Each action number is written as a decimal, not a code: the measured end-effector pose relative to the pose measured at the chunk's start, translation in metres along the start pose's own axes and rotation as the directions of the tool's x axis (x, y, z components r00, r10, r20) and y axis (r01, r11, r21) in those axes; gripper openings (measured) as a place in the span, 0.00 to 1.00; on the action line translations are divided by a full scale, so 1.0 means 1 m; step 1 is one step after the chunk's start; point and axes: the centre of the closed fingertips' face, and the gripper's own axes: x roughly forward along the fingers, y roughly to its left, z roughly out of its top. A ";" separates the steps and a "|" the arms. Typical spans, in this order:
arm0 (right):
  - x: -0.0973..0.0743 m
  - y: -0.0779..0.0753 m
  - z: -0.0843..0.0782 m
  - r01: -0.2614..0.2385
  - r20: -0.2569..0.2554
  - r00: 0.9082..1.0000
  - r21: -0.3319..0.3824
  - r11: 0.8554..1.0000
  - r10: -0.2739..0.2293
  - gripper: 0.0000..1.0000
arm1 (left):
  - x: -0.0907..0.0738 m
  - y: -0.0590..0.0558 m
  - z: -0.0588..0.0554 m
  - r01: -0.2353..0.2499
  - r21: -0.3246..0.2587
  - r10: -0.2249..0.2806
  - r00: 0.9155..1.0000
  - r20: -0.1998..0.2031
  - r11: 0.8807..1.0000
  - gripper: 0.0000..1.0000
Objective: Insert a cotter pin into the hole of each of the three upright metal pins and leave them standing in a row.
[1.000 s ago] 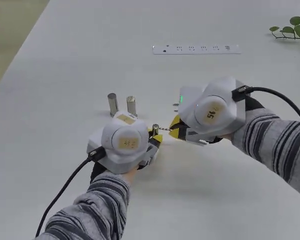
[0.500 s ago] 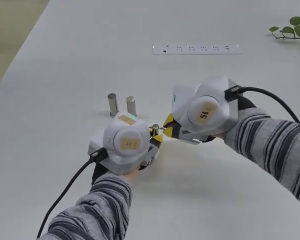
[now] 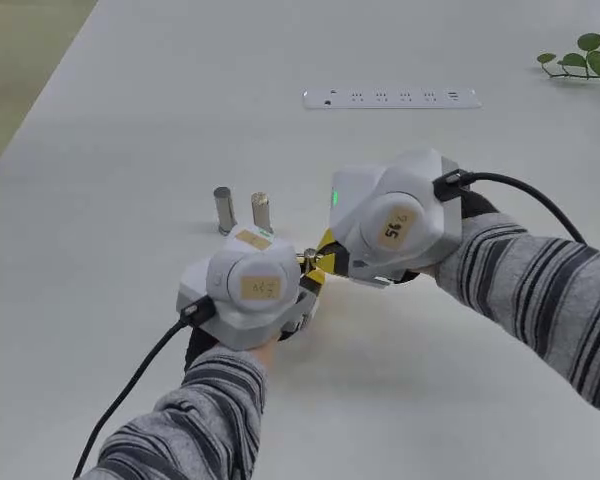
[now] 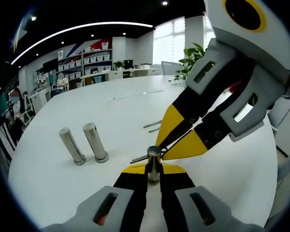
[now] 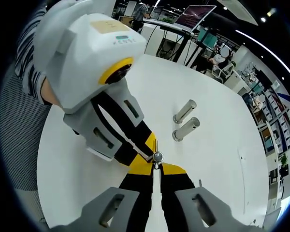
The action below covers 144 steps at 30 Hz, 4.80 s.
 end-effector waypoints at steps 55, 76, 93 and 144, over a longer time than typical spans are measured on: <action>-0.019 -0.007 -0.035 0.038 0.071 0.995 0.411 0.911 -0.074 0.18 | -0.022 0.089 -0.007 -0.112 -0.043 0.111 0.993 -0.026 0.993 0.05; -0.018 -0.008 -0.035 0.043 0.092 0.991 0.450 0.892 -0.094 0.23 | -0.021 0.091 -0.004 -0.084 -0.108 0.084 0.996 -0.001 0.991 0.15; -0.019 -0.033 -0.004 0.043 0.190 0.971 0.464 0.885 -0.147 0.25 | -0.045 0.077 0.007 -0.005 -0.085 0.008 0.999 0.041 0.996 0.51; 0.069 -0.070 0.052 -0.097 0.317 0.936 0.650 0.754 -0.153 0.11 | -0.102 0.032 0.007 0.035 -0.037 -0.031 0.996 0.088 0.999 0.89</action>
